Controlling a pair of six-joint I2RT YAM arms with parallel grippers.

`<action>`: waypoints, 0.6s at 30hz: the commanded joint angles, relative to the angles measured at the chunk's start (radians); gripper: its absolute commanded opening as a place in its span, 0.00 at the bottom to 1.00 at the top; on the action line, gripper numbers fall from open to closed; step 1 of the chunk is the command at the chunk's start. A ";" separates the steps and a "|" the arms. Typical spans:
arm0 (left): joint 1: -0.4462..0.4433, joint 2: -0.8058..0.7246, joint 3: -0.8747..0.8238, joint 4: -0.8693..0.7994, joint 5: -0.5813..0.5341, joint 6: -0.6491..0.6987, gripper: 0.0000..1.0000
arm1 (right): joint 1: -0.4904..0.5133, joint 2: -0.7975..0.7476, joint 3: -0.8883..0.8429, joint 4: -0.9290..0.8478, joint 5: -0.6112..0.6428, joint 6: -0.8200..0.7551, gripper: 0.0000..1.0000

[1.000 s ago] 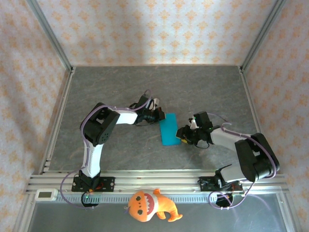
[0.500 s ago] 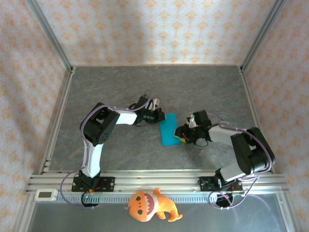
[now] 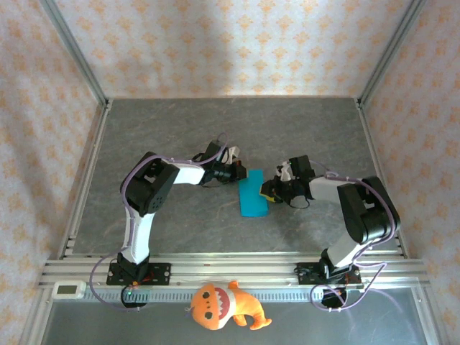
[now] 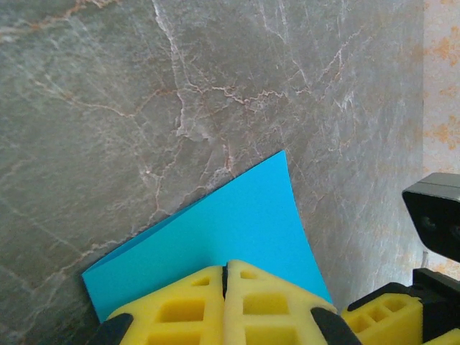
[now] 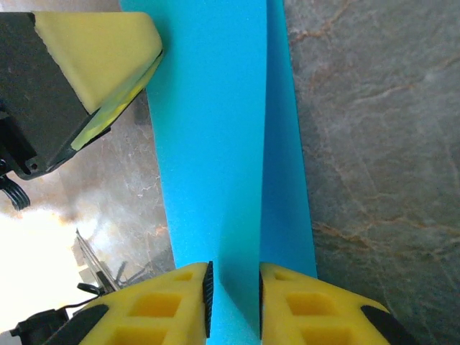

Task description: Fold a paper plane with a square sheet of paper (pick it up from the middle)

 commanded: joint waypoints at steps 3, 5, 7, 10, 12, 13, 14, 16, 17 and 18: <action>0.005 0.060 -0.001 -0.075 -0.007 0.031 0.01 | -0.009 0.023 0.027 -0.025 -0.032 -0.061 0.20; 0.004 0.063 0.004 -0.080 -0.006 0.033 0.01 | -0.010 0.032 0.028 -0.025 -0.042 -0.070 0.19; 0.005 0.064 0.006 -0.081 -0.006 0.034 0.01 | -0.013 0.040 0.029 -0.024 -0.046 -0.074 0.17; 0.005 0.060 0.010 -0.084 -0.010 0.037 0.01 | -0.021 0.041 0.025 -0.020 -0.047 -0.074 0.16; 0.005 0.060 0.018 -0.098 -0.012 0.050 0.01 | -0.026 0.040 0.021 -0.016 -0.052 -0.074 0.17; 0.005 0.060 0.023 -0.107 -0.013 0.056 0.01 | -0.029 0.041 0.019 -0.013 -0.056 -0.076 0.17; 0.005 0.062 0.030 -0.118 -0.015 0.063 0.01 | -0.031 0.041 0.019 -0.011 -0.058 -0.074 0.17; 0.004 0.065 0.041 -0.136 -0.020 0.074 0.01 | -0.035 0.045 0.016 -0.008 -0.060 -0.074 0.18; 0.005 0.065 0.043 -0.138 -0.021 0.075 0.01 | -0.034 0.046 0.015 -0.004 -0.063 -0.072 0.17; 0.005 0.065 0.043 -0.137 -0.020 0.074 0.01 | -0.034 0.046 0.010 0.005 -0.069 -0.069 0.17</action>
